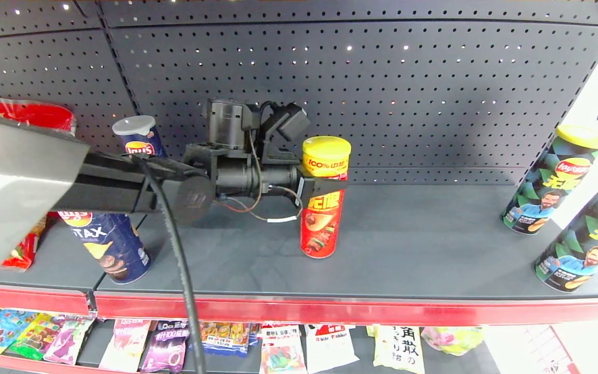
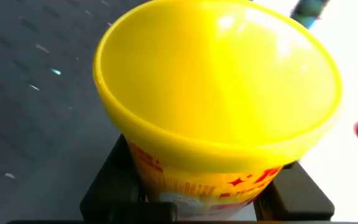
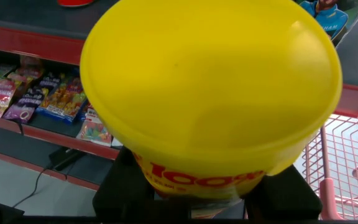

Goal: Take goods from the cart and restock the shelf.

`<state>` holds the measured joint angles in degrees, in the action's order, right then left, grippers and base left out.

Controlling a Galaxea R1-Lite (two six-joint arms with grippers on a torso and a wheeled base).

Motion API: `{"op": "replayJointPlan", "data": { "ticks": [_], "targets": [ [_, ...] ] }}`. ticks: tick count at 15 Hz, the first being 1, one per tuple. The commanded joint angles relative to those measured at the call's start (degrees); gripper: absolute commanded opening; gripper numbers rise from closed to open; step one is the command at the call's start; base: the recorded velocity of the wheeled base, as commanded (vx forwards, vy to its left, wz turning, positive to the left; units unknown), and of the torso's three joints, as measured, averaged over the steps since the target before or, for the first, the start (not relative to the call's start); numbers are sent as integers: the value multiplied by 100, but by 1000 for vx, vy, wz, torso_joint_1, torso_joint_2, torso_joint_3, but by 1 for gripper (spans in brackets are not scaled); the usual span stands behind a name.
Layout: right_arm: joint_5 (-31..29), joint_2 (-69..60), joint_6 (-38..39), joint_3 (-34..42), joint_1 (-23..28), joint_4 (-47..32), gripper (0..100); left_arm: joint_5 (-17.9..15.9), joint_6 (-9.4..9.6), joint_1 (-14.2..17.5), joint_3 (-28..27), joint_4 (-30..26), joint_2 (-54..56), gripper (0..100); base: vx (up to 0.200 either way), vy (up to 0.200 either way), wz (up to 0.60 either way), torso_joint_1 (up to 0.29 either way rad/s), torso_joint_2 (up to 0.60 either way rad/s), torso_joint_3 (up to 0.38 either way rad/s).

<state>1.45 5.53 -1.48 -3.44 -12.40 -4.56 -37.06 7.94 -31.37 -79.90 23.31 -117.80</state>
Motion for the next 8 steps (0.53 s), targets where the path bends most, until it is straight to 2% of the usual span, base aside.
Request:
{"op": "replayJointPlan", "data": {
  "ticks": [1, 4, 8],
  "targets": [
    [4, 9, -2, 1, 1, -1, 0, -188, 50, -19, 730, 51, 785, 0, 0, 0, 0, 0, 0, 0],
    [13, 9, -2, 1, 1, -1, 0, -355, 410, -19, 1213, 174, 890, 0, 0, 0, 0, 0, 0, 0],
    [13, 9, -11, 1, -8, -1, 0, -346, 446, -98, 1530, 403, 899, 0, 0, 0, 0, 0, 0, 0]
  ]
}}
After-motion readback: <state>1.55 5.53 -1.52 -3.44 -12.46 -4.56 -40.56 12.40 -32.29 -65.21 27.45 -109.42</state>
